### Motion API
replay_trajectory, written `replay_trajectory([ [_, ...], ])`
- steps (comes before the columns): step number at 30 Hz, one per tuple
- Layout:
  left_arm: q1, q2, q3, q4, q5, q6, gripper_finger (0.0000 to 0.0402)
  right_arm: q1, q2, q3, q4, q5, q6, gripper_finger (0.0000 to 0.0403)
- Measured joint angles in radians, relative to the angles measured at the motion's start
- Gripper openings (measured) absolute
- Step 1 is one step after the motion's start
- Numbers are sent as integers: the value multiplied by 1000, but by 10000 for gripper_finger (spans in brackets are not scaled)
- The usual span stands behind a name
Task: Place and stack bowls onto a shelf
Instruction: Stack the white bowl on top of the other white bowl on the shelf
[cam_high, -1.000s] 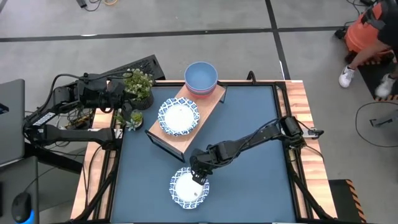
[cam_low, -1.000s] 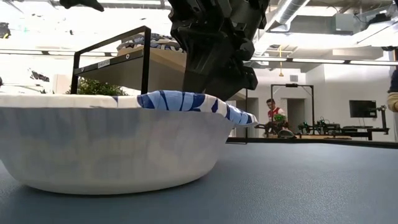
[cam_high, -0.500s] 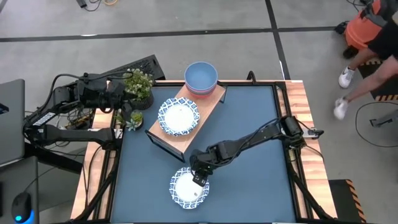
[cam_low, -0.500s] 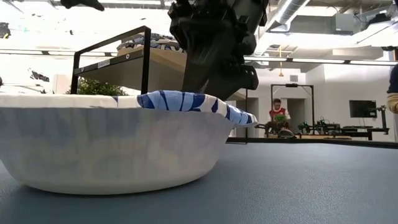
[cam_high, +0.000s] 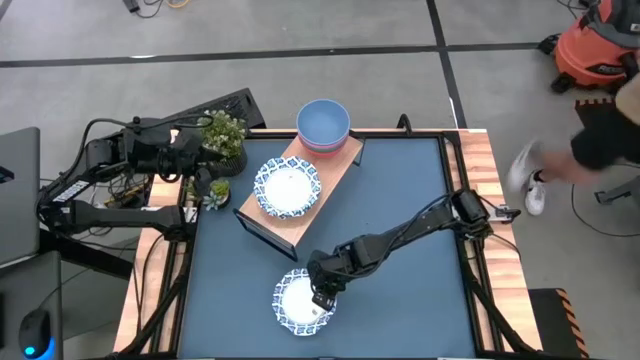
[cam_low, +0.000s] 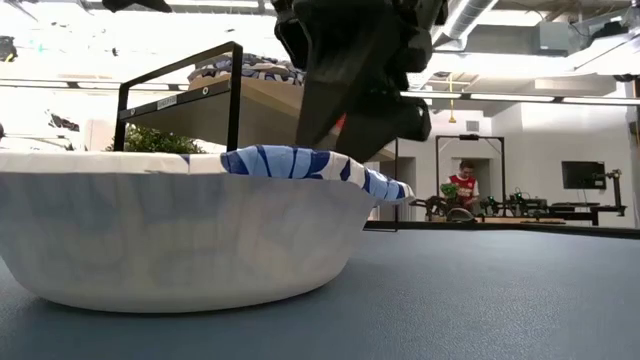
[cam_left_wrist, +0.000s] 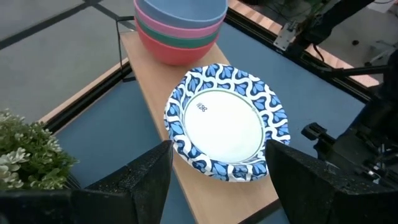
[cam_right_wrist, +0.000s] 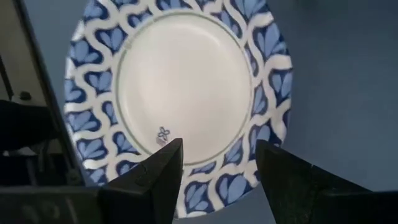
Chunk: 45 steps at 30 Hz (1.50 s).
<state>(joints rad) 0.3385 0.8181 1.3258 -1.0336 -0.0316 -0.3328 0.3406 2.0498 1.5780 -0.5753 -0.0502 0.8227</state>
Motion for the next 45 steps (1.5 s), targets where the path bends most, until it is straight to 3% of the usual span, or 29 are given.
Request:
replay_trajectory([
  [9,0,0,0,0,-4,-4,243,-14,-1,1,1,57,-59,226],
  [17,0,0,0,-1,-6,-11,243,-37,10,1,4,58,-161,226],
  [26,0,0,0,-1,-23,0,243,-49,59,-1,23,19,-162,225],
  [37,0,0,0,-1,-33,11,243,-52,54,1,30,-32,-151,150],
  [45,0,0,0,-1,-33,12,243,-63,54,1,-36,-34,-81,156],
])
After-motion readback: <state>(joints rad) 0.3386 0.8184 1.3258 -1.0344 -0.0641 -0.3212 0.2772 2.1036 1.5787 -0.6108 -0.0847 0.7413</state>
